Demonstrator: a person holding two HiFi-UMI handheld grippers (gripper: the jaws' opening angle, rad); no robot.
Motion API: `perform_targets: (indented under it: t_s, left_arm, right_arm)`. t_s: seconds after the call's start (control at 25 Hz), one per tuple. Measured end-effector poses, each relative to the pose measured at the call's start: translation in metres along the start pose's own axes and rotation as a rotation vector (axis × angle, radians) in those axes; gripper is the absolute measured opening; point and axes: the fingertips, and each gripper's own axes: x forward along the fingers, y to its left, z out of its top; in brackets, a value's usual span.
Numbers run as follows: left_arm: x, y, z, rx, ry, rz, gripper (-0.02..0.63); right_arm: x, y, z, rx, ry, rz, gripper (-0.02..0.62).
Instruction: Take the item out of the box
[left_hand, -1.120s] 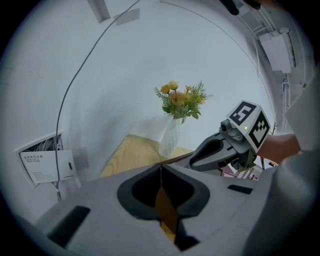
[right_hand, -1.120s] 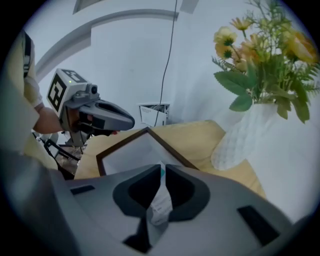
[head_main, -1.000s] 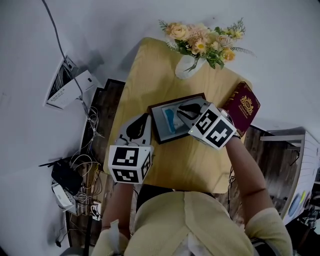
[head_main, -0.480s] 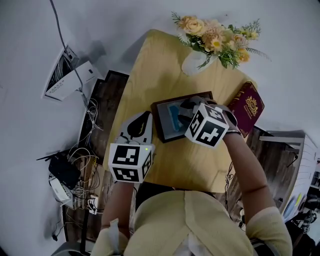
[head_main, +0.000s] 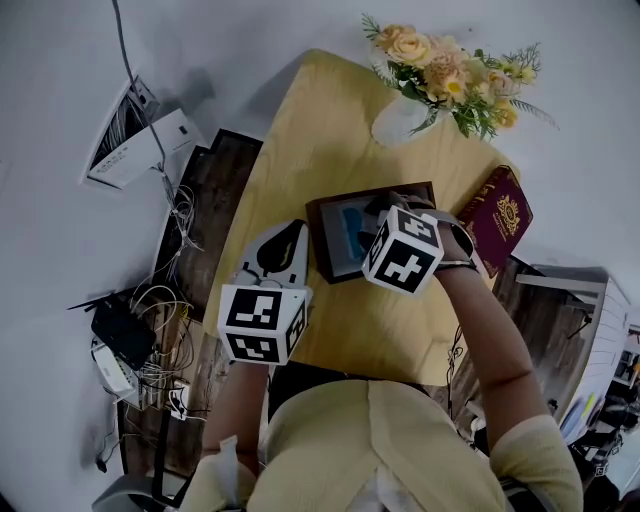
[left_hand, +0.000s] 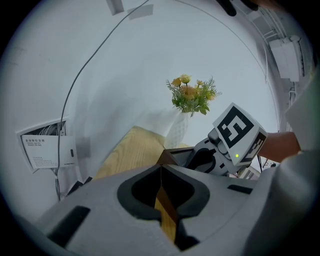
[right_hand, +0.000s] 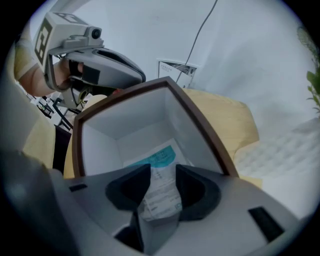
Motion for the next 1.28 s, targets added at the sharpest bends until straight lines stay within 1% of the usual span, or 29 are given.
perform_targets:
  t_s: [0.4,0.64,0.92,1.0,1.08,1.28]
  left_arm:
    - [-0.001,0.007,-0.004,-0.020,-0.003,0.015,0.023]
    - [0.000,0.005,-0.004,-0.021,-0.002,0.011,0.023]
    - [-0.001,0.008,-0.004,-0.013,-0.001,0.016,0.023]
    - [-0.002,0.009,-0.003,-0.011,-0.001,0.020,0.023]
    - [-0.003,0.009,-0.003,-0.008,-0.001,0.021,0.023]
    - [-0.005,0.006,0.000,0.016,-0.003,0.023,0.023]
  right_arm:
    - [0.010,0.004,-0.003,-0.035,0.058,0.014,0.155]
    - [0.010,0.005,-0.002,-0.049,0.066,0.018,0.146]
    - [0.007,0.005,0.000,-0.031,0.020,0.031,0.115]
    - [0.006,0.006,0.001,-0.040,0.014,0.029,0.103]
    - [0.006,0.007,0.001,-0.053,0.010,0.024,0.087]
    - [0.001,0.008,0.007,-0.039,-0.034,-0.001,0.054]
